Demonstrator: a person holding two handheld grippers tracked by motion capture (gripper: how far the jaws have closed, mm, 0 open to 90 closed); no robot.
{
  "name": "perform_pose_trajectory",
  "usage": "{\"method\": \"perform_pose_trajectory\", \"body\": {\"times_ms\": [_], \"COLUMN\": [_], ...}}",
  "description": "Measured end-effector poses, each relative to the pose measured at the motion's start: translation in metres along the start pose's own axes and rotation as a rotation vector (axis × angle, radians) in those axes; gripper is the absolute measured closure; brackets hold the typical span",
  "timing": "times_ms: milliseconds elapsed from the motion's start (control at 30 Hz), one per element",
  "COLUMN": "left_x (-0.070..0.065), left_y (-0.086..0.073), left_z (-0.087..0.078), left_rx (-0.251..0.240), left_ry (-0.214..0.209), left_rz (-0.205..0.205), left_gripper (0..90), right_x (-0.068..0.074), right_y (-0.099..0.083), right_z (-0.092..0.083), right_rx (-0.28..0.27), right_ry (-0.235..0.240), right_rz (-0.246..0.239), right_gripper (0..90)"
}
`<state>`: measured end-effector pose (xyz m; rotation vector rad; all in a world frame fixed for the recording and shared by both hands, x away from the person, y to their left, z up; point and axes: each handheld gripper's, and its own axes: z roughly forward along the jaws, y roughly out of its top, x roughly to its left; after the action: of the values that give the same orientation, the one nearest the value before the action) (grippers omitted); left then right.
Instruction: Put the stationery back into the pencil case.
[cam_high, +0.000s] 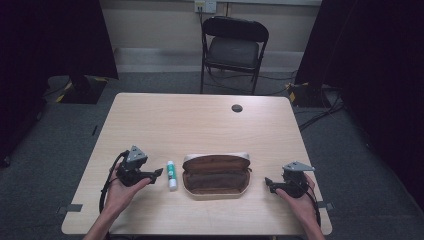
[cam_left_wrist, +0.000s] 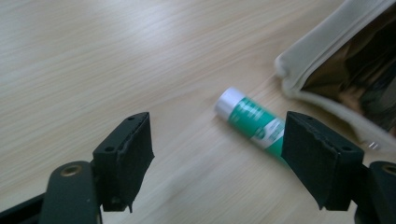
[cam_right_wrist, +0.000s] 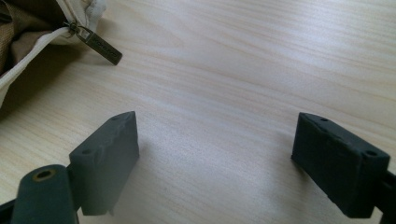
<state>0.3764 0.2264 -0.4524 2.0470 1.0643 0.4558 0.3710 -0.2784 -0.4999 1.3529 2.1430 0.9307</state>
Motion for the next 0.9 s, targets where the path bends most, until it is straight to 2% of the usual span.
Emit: {"method": "perform_pose_trajectory", "body": {"times_ms": [33, 100, 167, 233, 267, 300, 333, 400, 467, 600, 633, 667, 733, 767, 833, 900], "left_x": [-0.002, -0.004, -0.008, -0.008, -0.010, -0.011, -0.011, -0.014, -0.014, -0.016, -0.015, -0.016, -0.016, -0.017, -0.017, -0.017], "left_y": [0.001, 0.003, 0.004, 0.005, 0.005, 0.005, 0.005, 0.001, 0.001, 0.000, 0.000, -0.001, -0.001, -0.001, -0.001, -0.001], "left_z": [0.003, 0.007, 0.012, 0.013, 0.016, 0.018, 0.019, 0.025, 0.029, 0.034, 0.034, 0.037, 0.039, 0.040, 0.041, 0.042], "left_rx": [-0.006, -0.010, -0.021, -0.001, -0.022, -0.017, 0.006, 0.006, 0.036, 0.019, 0.036, 0.032, 0.057, 0.045, 0.058, 0.073], "left_ry": [-0.017, -0.048, -0.087, -0.094, -0.095, -0.092, -0.097, -0.112, -0.123, -0.127, -0.139, -0.140, -0.139, -0.138, -0.139, -0.144], "left_rz": [-0.009, 0.011, -0.002, 0.015, -0.001, 0.006, 0.035, 0.018, 0.060, 0.030, 0.036, 0.023, 0.043, 0.037, 0.043, 0.036], "left_gripper": [24.5, 22.4, 22.4, 24.3, 24.4, 24.8, 25.3, 29.2, 34.6, 39.1, 39.8, 39.8, 40.1, 40.0, 35.9, 35.5], "right_x": [0.000, 0.000, 0.000, 0.000, 0.000, 0.000, 0.000, 0.000, 0.000, 0.000, 0.001, 0.001, 0.001, 0.001, 0.001, 0.001], "right_y": [0.000, 0.000, 0.000, 0.000, 0.000, 0.000, 0.000, 0.000, 0.000, 0.000, 0.000, 0.000, 0.000, 0.000, 0.000, 0.000], "right_z": [0.000, 0.000, 0.000, 0.000, 0.000, 0.000, 0.000, 0.000, 0.000, 0.000, 0.000, 0.000, 0.000, 0.000, 0.000, 0.000], "right_rx": [0.000, 0.000, 0.000, -0.001, -0.002, -0.002, -0.002, -0.002, -0.002, -0.001, 0.000, 0.000, 0.000, 0.000, 0.000, -0.001], "right_ry": [0.000, 0.000, 0.000, -0.002, -0.002, -0.002, -0.003, -0.003, -0.001, -0.003, -0.002, -0.002, -0.002, -0.002, -0.002, 0.001], "right_rz": [0.000, 0.000, 0.000, -0.002, -0.003, -0.004, -0.004, -0.004, -0.004, -0.001, 0.000, 0.000, 0.004, 0.004, 0.003, 0.001], "right_gripper": [13.7, 13.7, 13.7, 13.8, 13.8, 13.8, 13.8, 13.8, 13.8, 13.9, 13.9, 13.9, 13.9, 13.9, 13.9, 13.9]}}
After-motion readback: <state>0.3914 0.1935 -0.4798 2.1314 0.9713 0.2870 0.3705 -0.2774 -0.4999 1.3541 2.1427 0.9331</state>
